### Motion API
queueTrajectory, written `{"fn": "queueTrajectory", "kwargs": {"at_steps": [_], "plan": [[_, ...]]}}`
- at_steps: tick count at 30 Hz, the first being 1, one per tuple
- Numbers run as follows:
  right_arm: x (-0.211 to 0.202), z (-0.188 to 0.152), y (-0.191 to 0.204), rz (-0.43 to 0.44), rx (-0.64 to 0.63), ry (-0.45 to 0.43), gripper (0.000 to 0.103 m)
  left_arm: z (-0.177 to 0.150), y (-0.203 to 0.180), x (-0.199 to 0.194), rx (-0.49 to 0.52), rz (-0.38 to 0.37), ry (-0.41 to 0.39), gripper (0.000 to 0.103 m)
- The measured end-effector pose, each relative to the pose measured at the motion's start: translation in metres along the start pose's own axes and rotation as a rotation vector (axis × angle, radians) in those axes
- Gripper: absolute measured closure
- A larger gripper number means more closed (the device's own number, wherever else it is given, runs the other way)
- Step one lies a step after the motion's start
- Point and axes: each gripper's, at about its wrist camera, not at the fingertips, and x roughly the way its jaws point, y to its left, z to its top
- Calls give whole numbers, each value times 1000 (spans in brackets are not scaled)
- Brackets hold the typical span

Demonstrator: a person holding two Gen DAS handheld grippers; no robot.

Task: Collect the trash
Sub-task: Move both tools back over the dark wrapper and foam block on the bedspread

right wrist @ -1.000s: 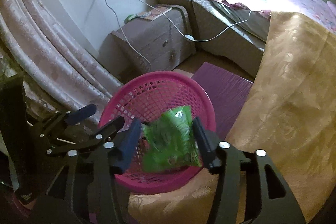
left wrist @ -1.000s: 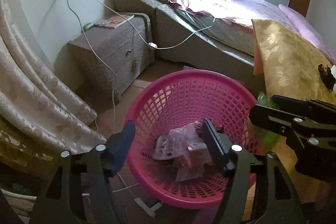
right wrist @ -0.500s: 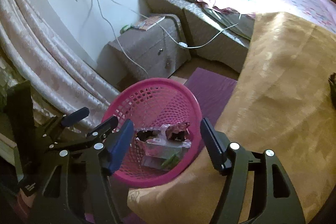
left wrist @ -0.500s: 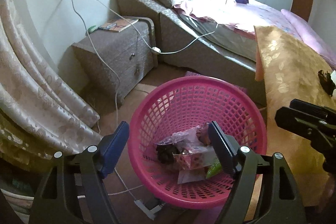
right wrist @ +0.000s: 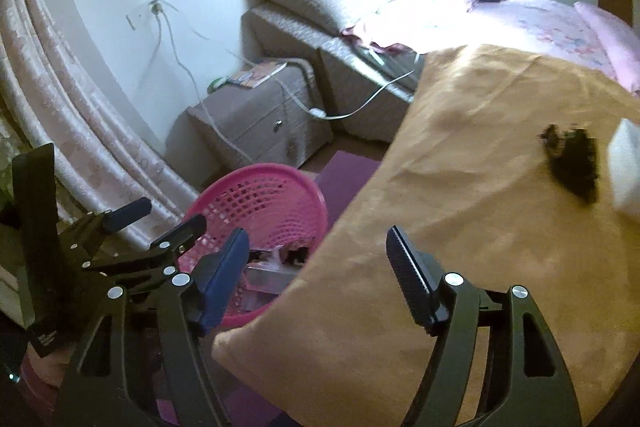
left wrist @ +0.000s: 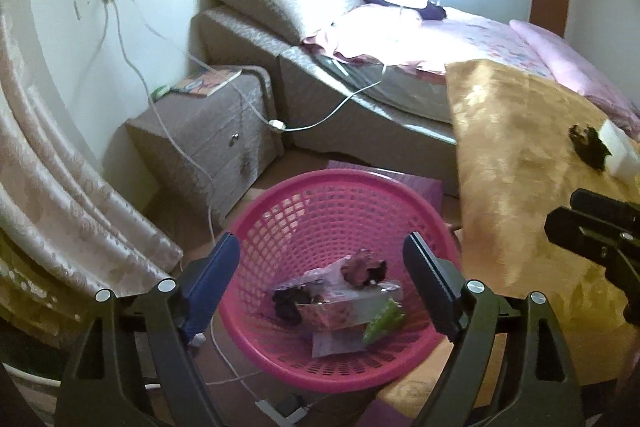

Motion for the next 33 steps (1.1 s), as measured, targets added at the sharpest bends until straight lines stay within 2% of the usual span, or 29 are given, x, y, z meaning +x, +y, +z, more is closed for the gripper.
{"fn": "queueTrajectory", "kwargs": {"at_steps": [8,10,19,28,33], "plan": [[-26,-11,-29,-125,12,-70,34,0,-22,-13,44,-36,-32,22],[-30,-15,-38,-156,25,-82,29,-1,-26,-15,55,-41,-36,21],[-56,-33,-92,-317,110,-123,24,-7,-54,-22,114,-71,-50,19],[-92,-60,-162,-477,247,-160,19,-5,-87,-25,167,-148,-38,19],[-105,-66,-188,-548,287,-168,14,5,-115,-31,190,-192,-49,19]]}}
